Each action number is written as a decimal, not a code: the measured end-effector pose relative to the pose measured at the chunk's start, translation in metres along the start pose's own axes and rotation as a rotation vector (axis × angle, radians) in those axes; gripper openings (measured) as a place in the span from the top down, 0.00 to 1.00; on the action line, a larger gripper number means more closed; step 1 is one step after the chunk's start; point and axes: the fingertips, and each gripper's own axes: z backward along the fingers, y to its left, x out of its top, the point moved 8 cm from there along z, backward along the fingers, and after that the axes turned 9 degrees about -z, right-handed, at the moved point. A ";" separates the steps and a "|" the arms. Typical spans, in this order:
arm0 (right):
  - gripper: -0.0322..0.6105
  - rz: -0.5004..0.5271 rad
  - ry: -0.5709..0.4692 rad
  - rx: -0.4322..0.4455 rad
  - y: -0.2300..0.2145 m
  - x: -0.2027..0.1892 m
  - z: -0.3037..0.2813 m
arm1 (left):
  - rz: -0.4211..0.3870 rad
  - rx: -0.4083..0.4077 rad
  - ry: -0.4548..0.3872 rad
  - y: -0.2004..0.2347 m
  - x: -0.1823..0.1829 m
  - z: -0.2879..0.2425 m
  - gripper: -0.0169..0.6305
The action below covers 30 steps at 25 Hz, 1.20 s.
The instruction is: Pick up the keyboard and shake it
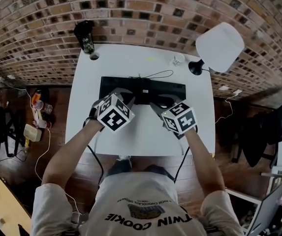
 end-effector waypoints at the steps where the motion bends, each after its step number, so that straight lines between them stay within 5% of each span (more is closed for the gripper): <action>1: 0.75 -0.017 -0.031 0.016 0.006 0.000 0.003 | 0.020 0.022 -0.012 -0.005 0.002 0.002 0.96; 13: 0.77 -0.102 -0.238 0.100 0.034 -0.060 0.076 | 0.297 0.251 -0.111 -0.106 0.055 0.018 0.96; 30: 0.89 -0.083 -0.326 0.161 0.052 -0.193 0.228 | 0.439 0.506 -0.129 -0.322 0.138 0.035 0.96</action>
